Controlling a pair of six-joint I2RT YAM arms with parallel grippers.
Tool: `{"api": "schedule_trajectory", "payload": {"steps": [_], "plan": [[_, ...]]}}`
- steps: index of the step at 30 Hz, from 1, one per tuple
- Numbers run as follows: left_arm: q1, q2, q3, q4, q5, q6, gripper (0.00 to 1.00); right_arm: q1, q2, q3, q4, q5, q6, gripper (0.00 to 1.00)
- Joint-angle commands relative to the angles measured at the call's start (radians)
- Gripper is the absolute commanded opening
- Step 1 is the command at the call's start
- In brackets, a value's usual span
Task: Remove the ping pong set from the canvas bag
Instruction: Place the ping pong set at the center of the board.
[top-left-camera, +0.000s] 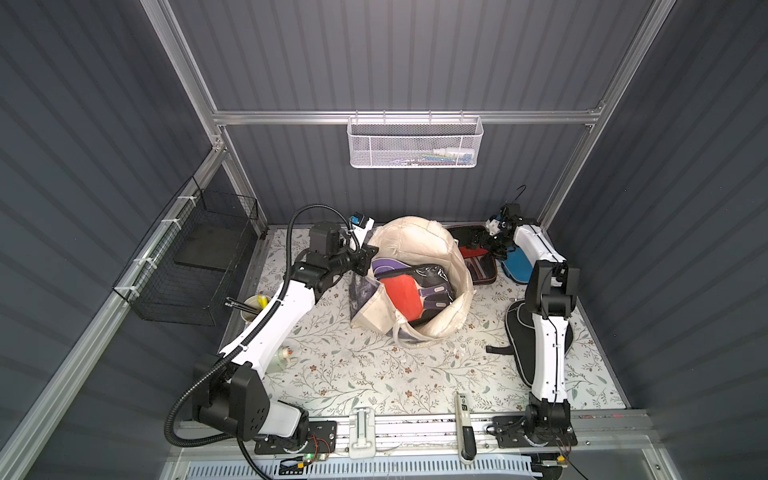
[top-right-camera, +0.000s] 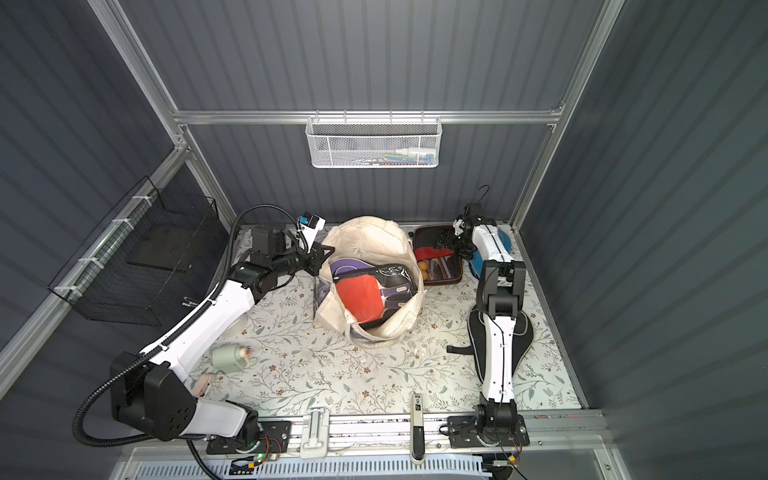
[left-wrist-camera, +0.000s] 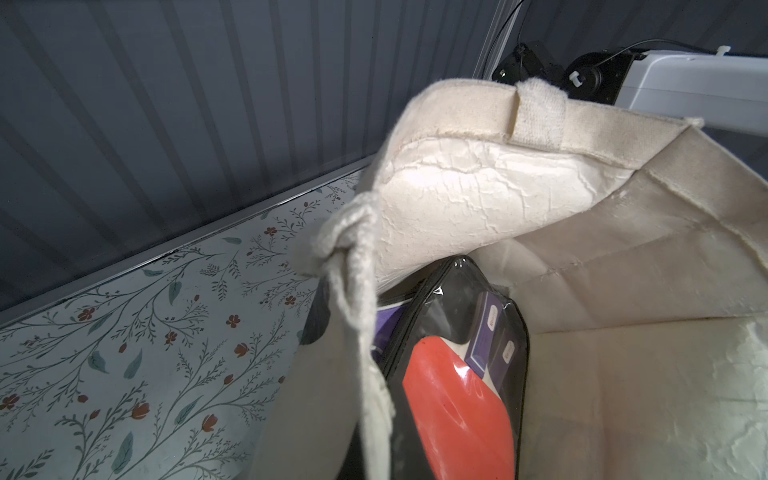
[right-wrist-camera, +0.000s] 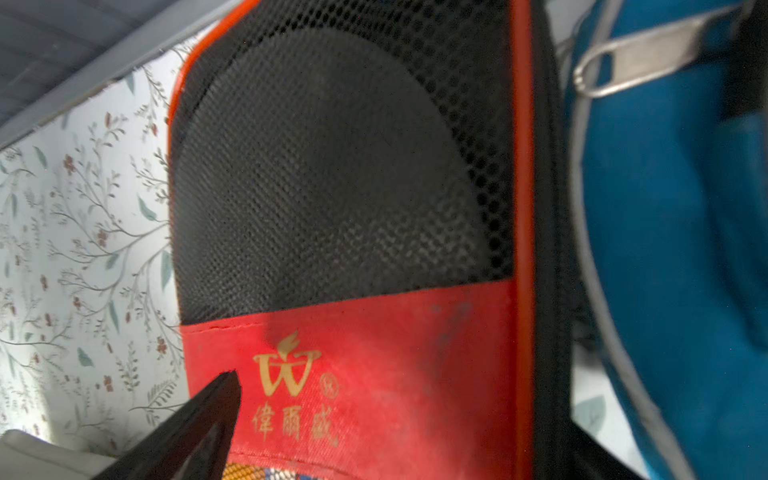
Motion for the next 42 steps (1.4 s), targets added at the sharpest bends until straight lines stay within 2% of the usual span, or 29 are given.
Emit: {"api": "schedule_trajectory", "payload": {"steps": [1, 4, 5, 18, 26, 28, 32, 37, 42], "plan": [[-0.002, -0.015, 0.030, 0.060, 0.040, 0.000, 0.00, 0.020, -0.009, 0.014, -0.018, 0.015, -0.026, 0.99], [-0.002, -0.016, 0.028, 0.059, 0.041, 0.001, 0.00, 0.028, -0.008, 0.014, -0.022, 0.015, -0.033, 0.99], [-0.002, -0.018, 0.028, 0.057, 0.038, 0.001, 0.00, 0.032, -0.008, 0.014, -0.021, 0.050, -0.034, 0.99], [-0.002, -0.107, 0.040, -0.015, -0.021, 0.051, 0.00, 0.044, -0.005, 0.019, -0.016, 0.049, -0.014, 0.99], [-0.002, -0.113, 0.045, -0.017, -0.024, 0.065, 0.00, 0.044, -0.026, 0.003, -0.025, 0.073, -0.023, 0.99], [-0.001, -0.111, 0.046, -0.020, -0.060, 0.068, 0.00, 0.043, -0.035, 0.001, -0.029, 0.084, -0.029, 0.99], [-0.001, -0.118, 0.044, -0.024, -0.063, 0.071, 0.00, 0.035, -0.061, 0.001, -0.043, 0.130, -0.031, 0.99], [-0.001, -0.119, 0.044, -0.026, -0.061, 0.071, 0.00, 0.036, -0.158, -0.078, 0.019, 0.202, -0.035, 0.99], [-0.001, -0.115, 0.040, -0.020, -0.052, 0.065, 0.00, 0.036, -0.214, -0.069, -0.018, 0.222, -0.060, 0.99]]}}
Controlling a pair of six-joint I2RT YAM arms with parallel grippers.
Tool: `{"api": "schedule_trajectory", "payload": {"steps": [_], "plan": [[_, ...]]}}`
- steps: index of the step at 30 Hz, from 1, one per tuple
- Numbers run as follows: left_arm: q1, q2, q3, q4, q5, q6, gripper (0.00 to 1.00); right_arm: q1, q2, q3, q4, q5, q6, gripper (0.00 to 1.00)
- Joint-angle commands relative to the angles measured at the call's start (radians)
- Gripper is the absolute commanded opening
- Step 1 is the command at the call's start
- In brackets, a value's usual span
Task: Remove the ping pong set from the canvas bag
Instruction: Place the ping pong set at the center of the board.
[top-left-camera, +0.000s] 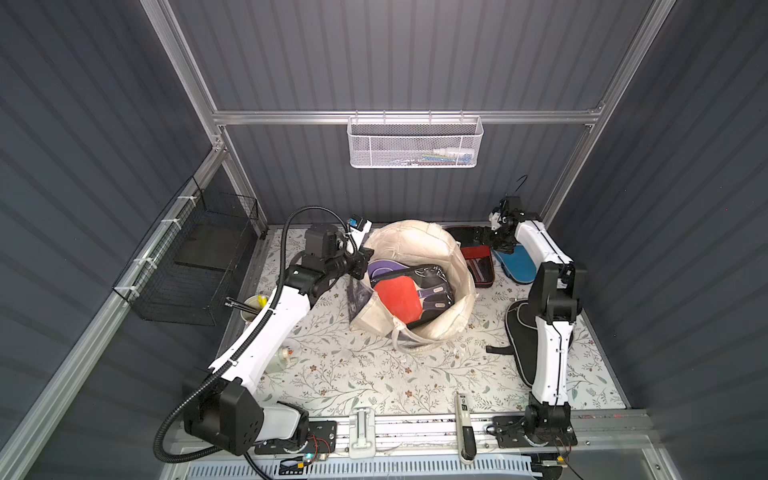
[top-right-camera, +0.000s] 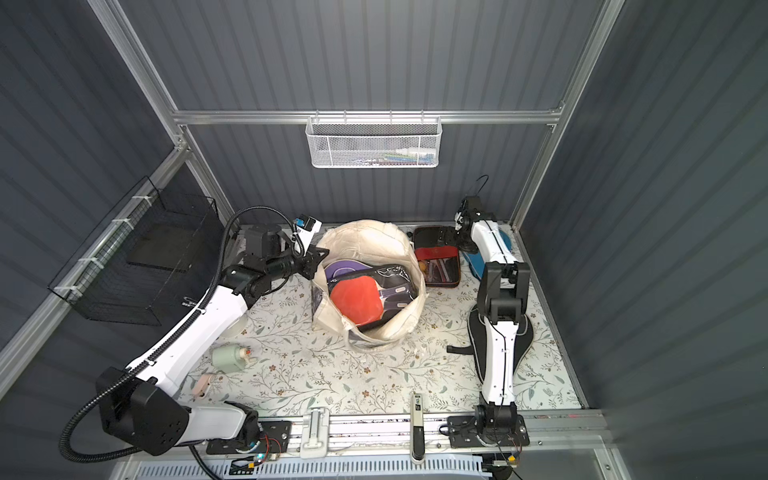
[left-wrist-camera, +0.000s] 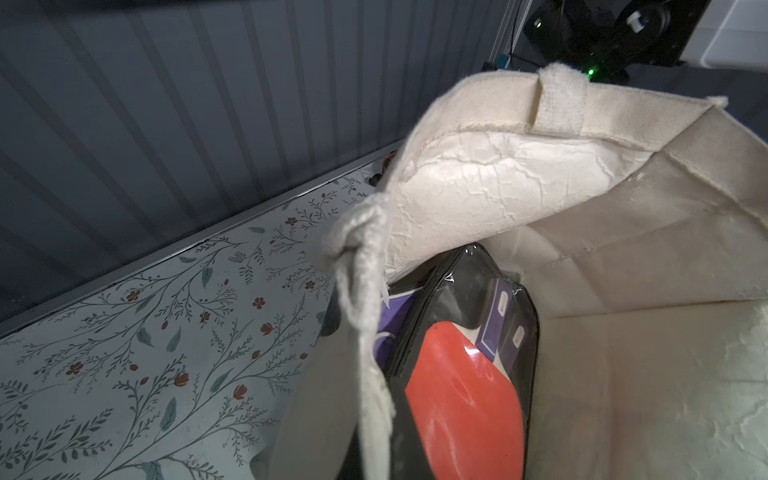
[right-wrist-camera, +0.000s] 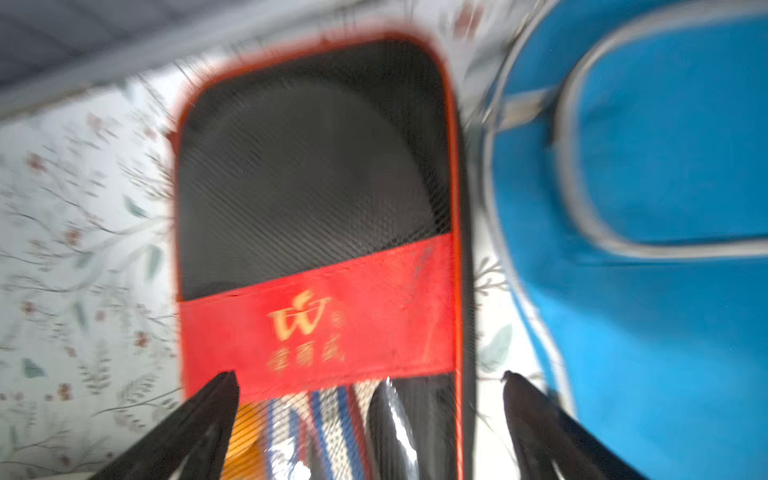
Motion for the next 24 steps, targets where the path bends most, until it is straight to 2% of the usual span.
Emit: {"api": "schedule_trajectory", "payload": {"steps": [1, 5, 10, 14, 18, 24], "plan": [[-0.001, -0.046, 0.040, 0.071, 0.022, 0.022, 0.00, 0.005, -0.075, -0.014, -0.012, 0.019, -0.032, 0.99], [-0.001, -0.047, 0.029, 0.075, 0.029, 0.016, 0.00, 0.014, -0.274, -0.213, 0.077, -0.076, -0.052, 0.99], [-0.001, -0.046, 0.003, 0.090, 0.034, 0.002, 0.00, 0.052, -0.663, -0.592, 0.249, -0.193, -0.035, 0.99], [-0.001, -0.049, -0.012, 0.092, 0.034, 0.000, 0.00, 0.124, -0.926, -0.834, 0.302, -0.194, -0.006, 0.99], [-0.001, -0.052, -0.020, 0.096, 0.034, -0.003, 0.00, 0.238, -1.094, -0.943, 0.260, -0.115, -0.002, 0.99], [-0.002, -0.062, -0.044, 0.116, 0.066, -0.025, 0.00, 0.391, -1.235, -0.999, 0.198, -0.027, 0.019, 0.99]]}}
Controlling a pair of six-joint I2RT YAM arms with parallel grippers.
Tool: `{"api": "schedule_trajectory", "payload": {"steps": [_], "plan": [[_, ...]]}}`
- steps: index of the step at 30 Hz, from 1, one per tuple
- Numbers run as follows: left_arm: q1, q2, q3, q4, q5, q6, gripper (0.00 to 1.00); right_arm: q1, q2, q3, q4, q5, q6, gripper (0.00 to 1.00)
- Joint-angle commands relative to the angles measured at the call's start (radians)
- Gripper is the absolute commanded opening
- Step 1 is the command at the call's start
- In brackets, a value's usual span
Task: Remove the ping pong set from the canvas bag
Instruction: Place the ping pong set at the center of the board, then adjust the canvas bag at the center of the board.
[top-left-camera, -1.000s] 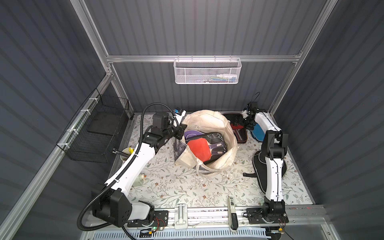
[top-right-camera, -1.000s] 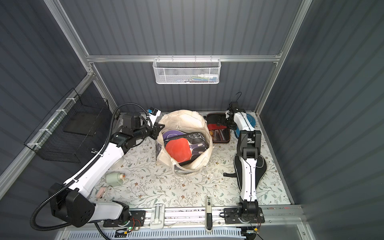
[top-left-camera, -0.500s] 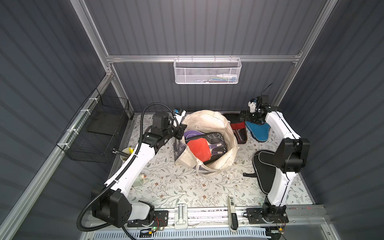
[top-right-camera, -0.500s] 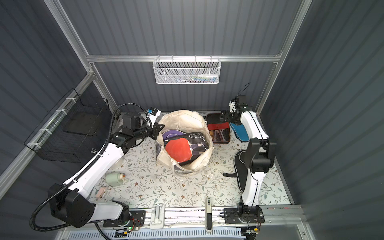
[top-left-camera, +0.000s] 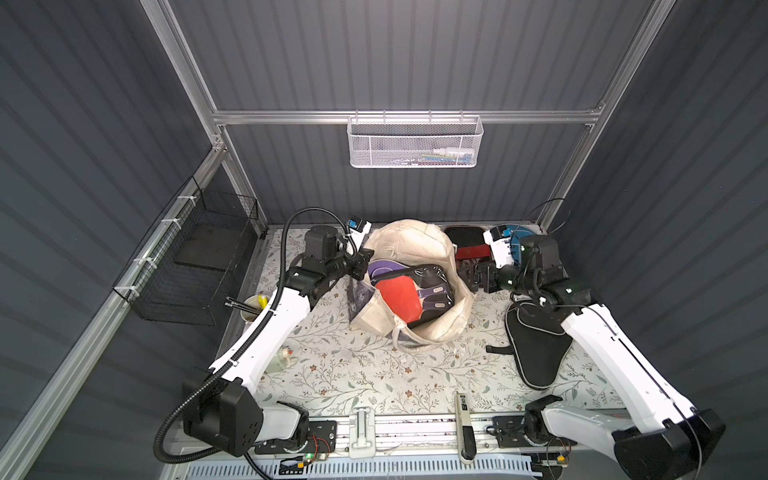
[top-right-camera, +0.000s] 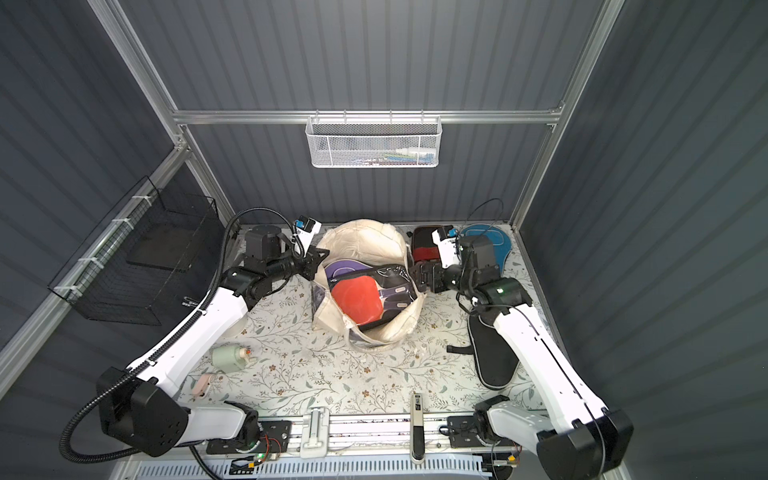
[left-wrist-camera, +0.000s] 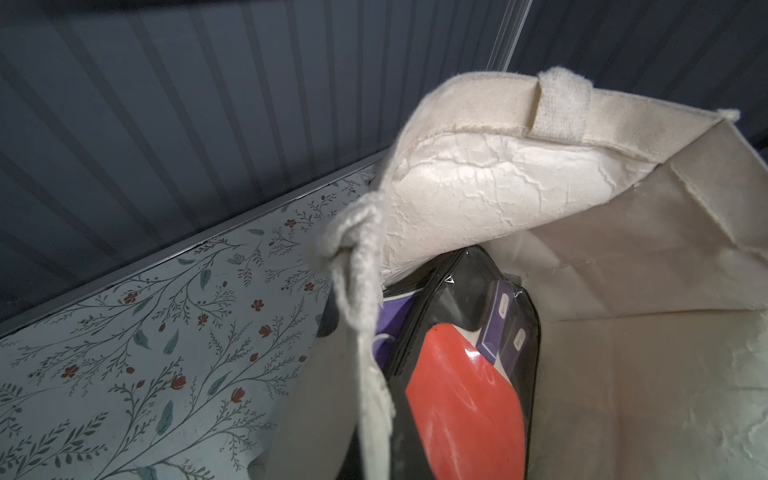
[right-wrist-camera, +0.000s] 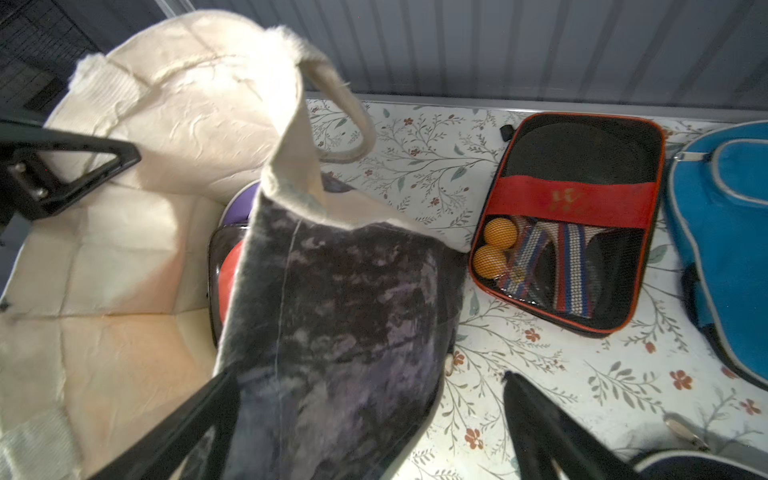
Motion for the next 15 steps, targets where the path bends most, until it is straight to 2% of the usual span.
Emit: {"api": "schedule_trajectory", "payload": {"steps": [1, 8, 10, 11, 12, 14, 15], "plan": [[-0.002, -0.053, -0.006, 0.073, 0.055, -0.019, 0.00, 0.058, -0.045, -0.014, -0.045, 0.073, 0.022, 0.99], [-0.002, -0.076, -0.014, 0.070, 0.065, -0.031, 0.00, 0.110, -0.003, 0.012, -0.087, 0.157, 0.006, 0.99], [-0.002, -0.088, -0.019, 0.069, 0.067, -0.034, 0.00, 0.116, 0.031, 0.001, -0.086, 0.193, 0.002, 0.93], [-0.002, -0.092, -0.021, 0.069, 0.066, -0.036, 0.00, 0.117, 0.040, -0.002, -0.086, 0.204, 0.004, 0.87], [-0.002, -0.100, -0.025, 0.065, 0.066, -0.034, 0.00, 0.117, 0.048, -0.005, -0.085, 0.210, 0.010, 0.76], [-0.002, -0.116, -0.031, 0.058, 0.063, -0.032, 0.00, 0.118, 0.058, 0.006, -0.096, 0.196, 0.017, 0.52], [-0.002, -0.127, -0.035, 0.050, 0.059, -0.030, 0.00, 0.119, 0.054, 0.010, -0.096, 0.189, 0.021, 0.37]]}}
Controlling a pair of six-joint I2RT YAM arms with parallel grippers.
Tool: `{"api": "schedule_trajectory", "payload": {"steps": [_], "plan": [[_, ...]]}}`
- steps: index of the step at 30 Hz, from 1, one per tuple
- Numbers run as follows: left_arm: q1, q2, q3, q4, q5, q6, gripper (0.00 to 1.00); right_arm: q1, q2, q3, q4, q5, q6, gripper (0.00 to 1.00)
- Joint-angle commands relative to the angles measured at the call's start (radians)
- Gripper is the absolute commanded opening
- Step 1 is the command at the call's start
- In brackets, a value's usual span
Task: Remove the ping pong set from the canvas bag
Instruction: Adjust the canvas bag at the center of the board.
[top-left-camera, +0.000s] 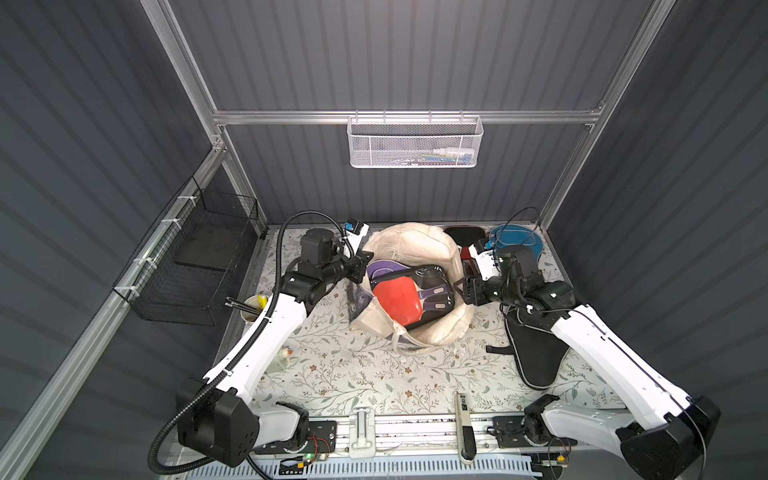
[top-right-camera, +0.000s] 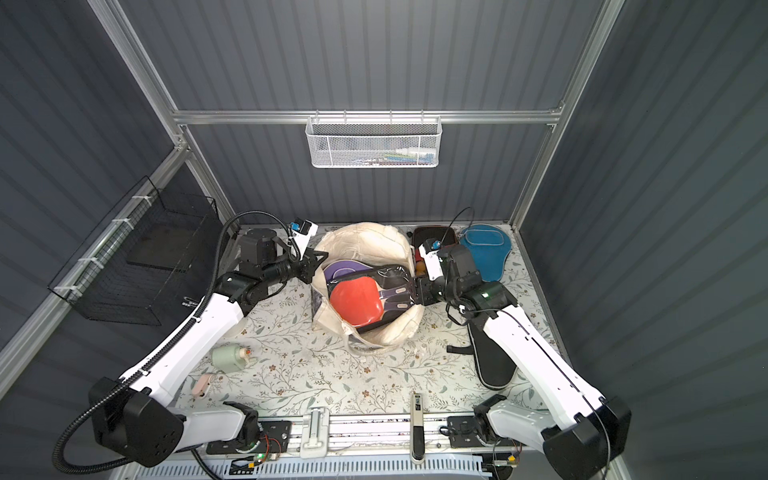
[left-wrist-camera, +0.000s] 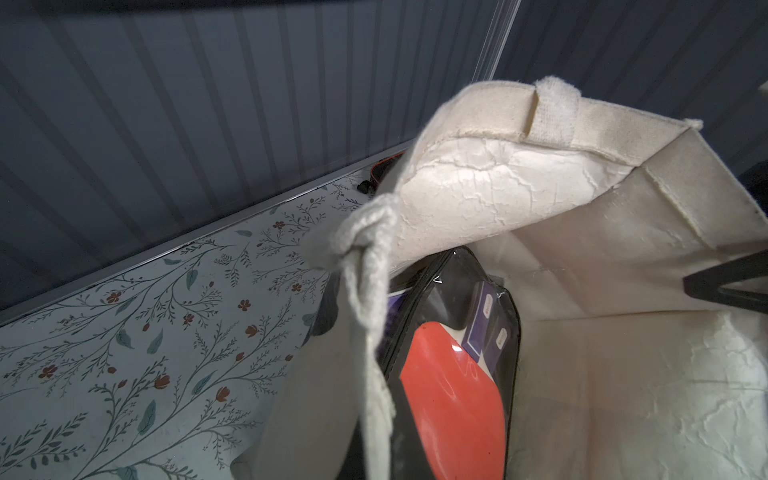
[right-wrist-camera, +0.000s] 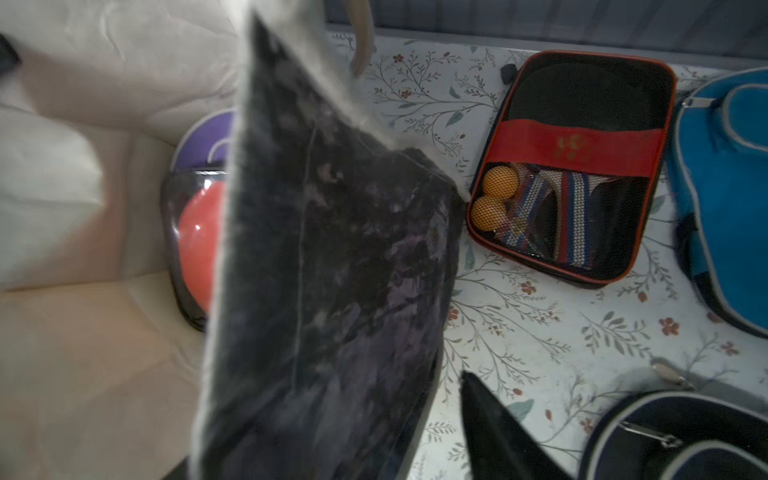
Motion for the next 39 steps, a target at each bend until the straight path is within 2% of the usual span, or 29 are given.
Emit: {"api": "schedule_trajectory", "payload": {"steps": [1, 3, 4, 8, 13, 17, 21, 23, 28, 30, 36, 39], "plan": [[-0.002, -0.080, -0.001, 0.043, 0.019, 0.002, 0.00, 0.012, -0.013, 0.022, -0.029, 0.023, 0.010, 0.24], [-0.001, -0.105, -0.006, 0.026, 0.006, 0.006, 0.00, 0.025, -0.037, 0.036, -0.046, 0.023, 0.015, 0.02], [-0.002, -0.115, -0.007, 0.014, 0.006, 0.009, 0.00, 0.036, -0.047, 0.046, -0.061, 0.021, 0.021, 0.00], [-0.001, -0.118, 0.048, -0.067, 0.020, 0.007, 0.00, 0.098, -0.112, 0.107, -0.138, 0.000, 0.071, 0.00], [-0.001, -0.105, 0.094, -0.119, 0.035, 0.009, 0.00, 0.223, -0.156, 0.156, -0.234, 0.063, 0.160, 0.00], [-0.001, -0.111, 0.084, -0.125, 0.025, 0.009, 0.00, 0.293, -0.202, 0.072, -0.246, 0.095, 0.242, 0.00], [-0.001, -0.124, 0.052, -0.087, 0.022, -0.005, 0.00, 0.305, -0.249, -0.057, -0.202, 0.111, 0.280, 0.00], [-0.001, -0.130, 0.037, -0.069, 0.032, -0.014, 0.00, 0.305, -0.260, -0.092, -0.186, 0.119, 0.277, 0.07], [-0.001, -0.149, 0.013, -0.047, 0.059, -0.022, 0.00, 0.309, -0.252, -0.063, -0.200, 0.106, 0.209, 0.38], [-0.002, -0.157, -0.004, -0.024, 0.072, -0.025, 0.00, 0.315, -0.242, -0.006, -0.236, 0.117, 0.135, 0.52], [-0.002, -0.163, -0.004, 0.024, 0.129, -0.042, 0.00, 0.370, -0.142, 0.222, -0.310, 0.187, -0.069, 0.86], [-0.002, -0.172, -0.010, 0.055, 0.154, -0.062, 0.00, 0.425, -0.070, 0.316, -0.329, 0.210, -0.159, 0.99]]}}
